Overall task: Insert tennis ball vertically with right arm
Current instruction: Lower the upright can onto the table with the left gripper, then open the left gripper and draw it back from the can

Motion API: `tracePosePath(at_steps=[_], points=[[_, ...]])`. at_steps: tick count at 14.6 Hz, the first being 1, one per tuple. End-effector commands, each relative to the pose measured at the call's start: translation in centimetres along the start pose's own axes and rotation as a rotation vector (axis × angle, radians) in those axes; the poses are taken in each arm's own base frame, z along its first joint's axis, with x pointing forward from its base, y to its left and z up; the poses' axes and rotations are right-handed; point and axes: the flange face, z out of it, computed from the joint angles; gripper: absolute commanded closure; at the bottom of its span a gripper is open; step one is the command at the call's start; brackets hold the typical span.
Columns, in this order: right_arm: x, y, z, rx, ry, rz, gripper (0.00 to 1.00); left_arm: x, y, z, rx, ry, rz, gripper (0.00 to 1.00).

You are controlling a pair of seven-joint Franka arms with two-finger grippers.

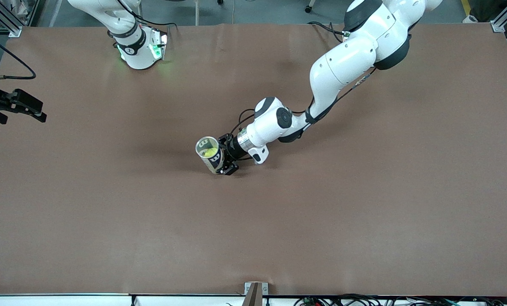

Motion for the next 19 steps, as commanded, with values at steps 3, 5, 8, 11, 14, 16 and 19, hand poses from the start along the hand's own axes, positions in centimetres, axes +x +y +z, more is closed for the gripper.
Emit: tracePosePath(at_steps=[3, 5, 8, 11, 14, 16, 19], points=[[-0.1, 0.0, -1.4, -0.029, 0.030, -0.002, 0.00, 1.8, 0.8, -1.3, -0.002, 0.013, -0.007, 0.00], [-0.1, 0.0, -1.9, -0.022, 0.039, 0.000, 0.00, 2.0, 1.3, -2.0, 0.005, 0.001, 0.004, 0.00], [-0.2, -0.2, -2.1, -0.025, 0.039, -0.005, 0.00, 2.7, 1.8, -3.1, 0.010, 0.007, 0.017, 0.00], [-0.2, -0.1, -2.0, -0.023, 0.032, -0.009, 0.00, 3.8, 2.5, -4.1, 0.009, 0.023, 0.046, 0.00], [-0.2, -0.1, -2.2, -0.014, 0.037, -0.006, 0.00, 5.0, 3.3, -5.8, 0.005, 0.046, 0.059, 0.00], [-0.2, -0.4, -2.1, -0.015, 0.035, -0.008, 0.00, 5.8, 4.3, -7.2, -0.002, 0.060, 0.071, 0.00], [-0.2, 0.1, -2.2, -0.015, 0.043, 0.003, 0.00, 6.3, 6.5, -9.8, 0.070, 0.120, 0.129, 0.00]])
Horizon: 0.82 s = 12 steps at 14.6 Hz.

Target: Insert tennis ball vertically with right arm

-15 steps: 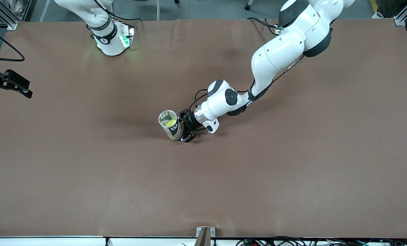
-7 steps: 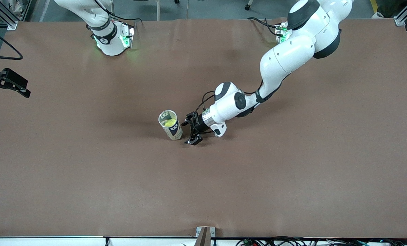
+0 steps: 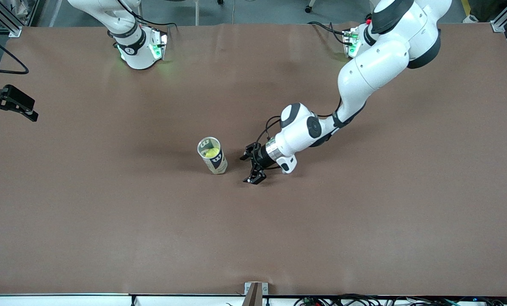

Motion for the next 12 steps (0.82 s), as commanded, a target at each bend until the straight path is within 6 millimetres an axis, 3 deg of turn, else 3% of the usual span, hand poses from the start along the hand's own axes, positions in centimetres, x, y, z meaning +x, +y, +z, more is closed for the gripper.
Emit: tracePosePath(at_steps=[1, 4, 9, 12], points=[[-0.2, 0.2, -0.4, -0.007, 0.007, 0.006, 0.00, 0.7, 2.3, -4.3, 0.090, 0.071, 0.059, 0.00], [-0.2, 0.5, -0.2, -0.007, -0.001, 0.013, 0.00, 2.7, 5.7, -7.9, 0.147, 0.113, 0.122, 0.00], [-0.3, 0.6, -0.3, 0.000, -0.002, 0.025, 0.00, 5.8, 13.9, -17.4, 0.287, 0.154, 0.241, 0.00], [-0.3, 1.4, -0.3, 0.059, 0.004, 0.127, 0.00, 9.4, 17.4, -22.4, 0.347, 0.248, 0.371, 0.00]])
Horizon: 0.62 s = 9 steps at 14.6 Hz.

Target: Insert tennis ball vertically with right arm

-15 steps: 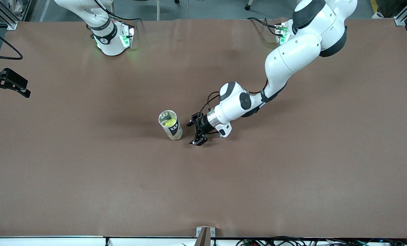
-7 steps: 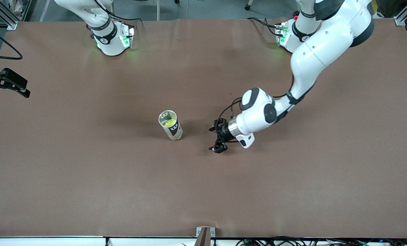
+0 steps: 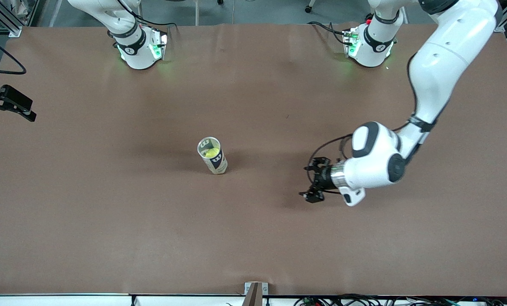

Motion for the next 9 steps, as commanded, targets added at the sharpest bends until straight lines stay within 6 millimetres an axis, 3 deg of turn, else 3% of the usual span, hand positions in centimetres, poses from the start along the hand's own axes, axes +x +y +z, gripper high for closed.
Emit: tracePosePath(at_steps=[1, 5, 7, 9], points=[[-0.2, 0.4, -0.3, 0.036, 0.003, 0.100, 0.00, 3.5, 0.0, -2.9, 0.042, 0.108, 0.110, 0.00], [-0.2, 0.5, -0.2, 0.022, -0.003, 0.089, 0.00, 7.4, -0.9, -8.1, 0.079, 0.252, 0.354, 0.00], [-0.3, 0.4, 0.1, 0.021, -0.014, 0.086, 0.00, 10.2, -2.0, -11.6, 0.130, 0.277, 0.536, 0.00], [-0.4, 0.1, 0.1, 0.021, -0.019, 0.080, 0.00, 11.5, -3.2, -15.4, 0.161, 0.302, 0.667, 0.00]])
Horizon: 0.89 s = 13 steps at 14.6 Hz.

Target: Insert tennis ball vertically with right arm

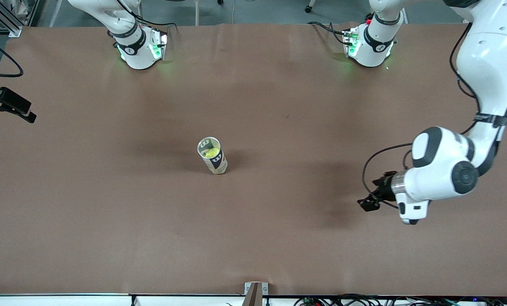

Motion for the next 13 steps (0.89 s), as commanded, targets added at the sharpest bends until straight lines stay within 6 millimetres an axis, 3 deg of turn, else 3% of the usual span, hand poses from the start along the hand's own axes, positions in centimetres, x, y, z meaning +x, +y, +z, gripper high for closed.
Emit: tracePosePath(at_steps=[1, 3, 5, 8, 13], points=[[-0.3, -0.3, -0.1, 0.002, -0.006, -0.002, 0.00, 0.9, -3.1, -4.6, 0.054, 0.045, 0.128, 0.00], [-0.3, -0.8, -0.1, 0.002, -0.005, -0.008, 0.00, 0.9, -4.5, -7.3, 0.086, 0.056, 0.155, 0.00], [-0.4, -0.9, -0.2, 0.003, -0.004, -0.010, 0.00, 0.1, -4.5, -9.8, 0.087, 0.084, 0.195, 0.00], [-0.3, -0.9, -0.3, 0.003, -0.002, -0.008, 0.00, -0.3, -5.5, -11.9, 0.132, 0.057, 0.276, 0.00], [-0.3, -0.7, -0.3, 0.004, -0.001, -0.005, 0.00, -0.9, -7.5, -17.4, 0.167, 0.007, 0.485, 0.00]])
